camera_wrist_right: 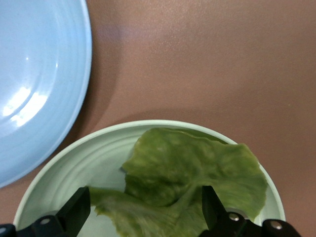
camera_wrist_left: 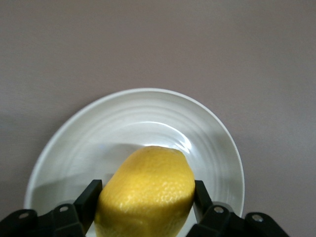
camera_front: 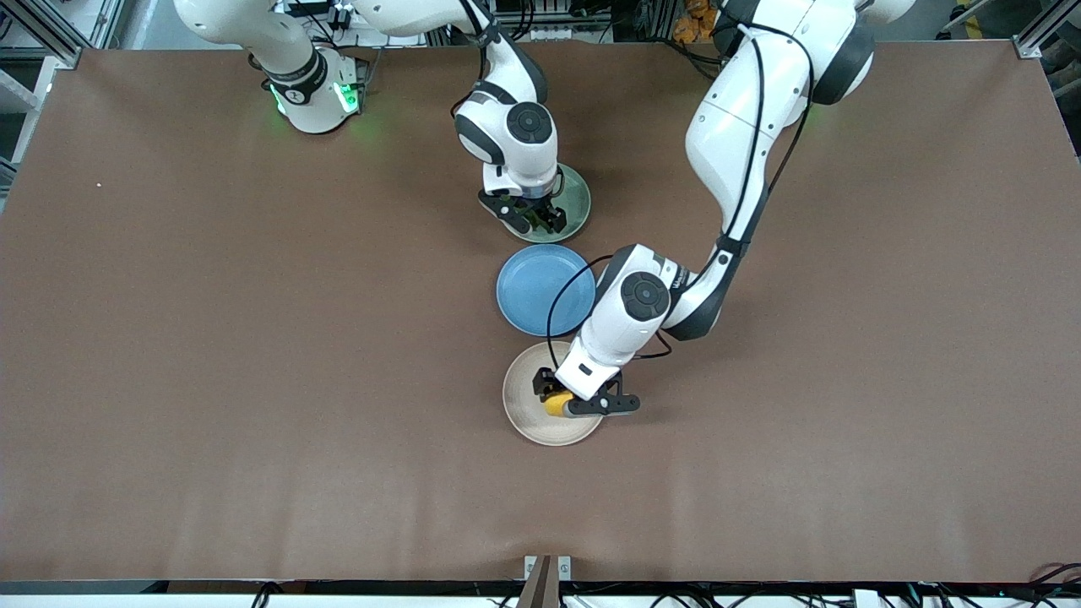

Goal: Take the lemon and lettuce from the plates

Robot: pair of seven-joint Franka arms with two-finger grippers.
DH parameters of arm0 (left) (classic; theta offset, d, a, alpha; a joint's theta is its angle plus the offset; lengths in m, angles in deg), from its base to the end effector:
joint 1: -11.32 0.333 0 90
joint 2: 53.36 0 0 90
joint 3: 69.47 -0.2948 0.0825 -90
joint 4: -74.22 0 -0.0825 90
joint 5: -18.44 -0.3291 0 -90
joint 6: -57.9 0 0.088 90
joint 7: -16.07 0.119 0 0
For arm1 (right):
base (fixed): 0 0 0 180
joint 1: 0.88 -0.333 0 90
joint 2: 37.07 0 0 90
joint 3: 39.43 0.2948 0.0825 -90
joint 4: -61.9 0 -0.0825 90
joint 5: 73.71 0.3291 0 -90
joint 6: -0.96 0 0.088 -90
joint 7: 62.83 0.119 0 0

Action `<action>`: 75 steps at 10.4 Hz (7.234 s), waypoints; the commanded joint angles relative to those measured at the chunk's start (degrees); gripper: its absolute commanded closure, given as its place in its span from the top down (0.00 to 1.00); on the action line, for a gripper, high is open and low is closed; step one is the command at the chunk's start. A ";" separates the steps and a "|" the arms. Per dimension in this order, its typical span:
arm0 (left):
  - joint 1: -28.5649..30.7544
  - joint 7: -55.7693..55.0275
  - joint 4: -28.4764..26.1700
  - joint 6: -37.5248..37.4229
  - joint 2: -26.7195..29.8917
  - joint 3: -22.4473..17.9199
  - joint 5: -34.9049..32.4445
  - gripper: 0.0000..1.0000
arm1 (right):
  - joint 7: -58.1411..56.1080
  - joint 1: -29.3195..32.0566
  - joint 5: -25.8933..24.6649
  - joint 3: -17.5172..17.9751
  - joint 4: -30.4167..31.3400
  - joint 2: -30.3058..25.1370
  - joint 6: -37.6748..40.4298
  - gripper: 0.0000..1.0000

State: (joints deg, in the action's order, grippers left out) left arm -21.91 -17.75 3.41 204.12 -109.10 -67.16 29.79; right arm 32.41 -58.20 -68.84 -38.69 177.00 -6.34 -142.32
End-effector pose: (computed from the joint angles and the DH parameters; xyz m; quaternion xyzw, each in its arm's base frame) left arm 0.5971 -0.4138 0.2188 0.9796 0.0683 0.0923 0.1648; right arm 0.2949 0.4729 0.1955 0.9353 -0.3520 -0.0323 0.0152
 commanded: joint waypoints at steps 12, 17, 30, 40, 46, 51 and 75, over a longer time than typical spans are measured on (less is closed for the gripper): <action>9.83 3.57 -0.91 -26.66 12.85 -0.38 1.04 0.09 | 0.57 0.28 0.05 -2.05 -0.14 -7.17 0.64 0.00; 14.93 11.65 -1.17 -33.35 14.96 -1.44 -3.87 0.10 | -12.77 4.74 -0.21 -7.07 -0.50 -13.41 9.15 0.00; 26.80 27.39 -2.57 -53.05 19.97 -1.44 -11.44 0.12 | -56.08 37.78 -0.39 -7.24 -1.73 -13.24 15.49 0.00; 28.83 30.04 -20.05 -36.10 21.47 -1.44 -13.11 0.14 | -79.57 53.53 -6.01 -7.24 -4.19 -9.99 15.67 0.05; 30.15 29.07 -22.43 -30.30 18.13 -1.44 -13.55 0.18 | -84.25 56.97 -5.05 -7.07 -4.01 -9.90 15.84 1.00; 30.24 29.07 -22.53 -27.83 15.23 -1.44 -13.63 0.30 | -85.56 56.88 -5.05 -6.98 -2.18 -12.53 15.85 1.00; 31.29 29.24 -22.17 -44.86 38.76 -1.43 -11.36 1.00 | -93.12 61.89 -5.84 -0.74 0.94 -34.60 30.31 1.00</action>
State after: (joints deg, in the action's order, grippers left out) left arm 9.12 11.29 -17.35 161.33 -74.17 -68.67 16.70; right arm -60.25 3.67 -74.06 -39.87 182.14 -40.59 -116.69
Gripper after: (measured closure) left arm 0.000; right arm 0.000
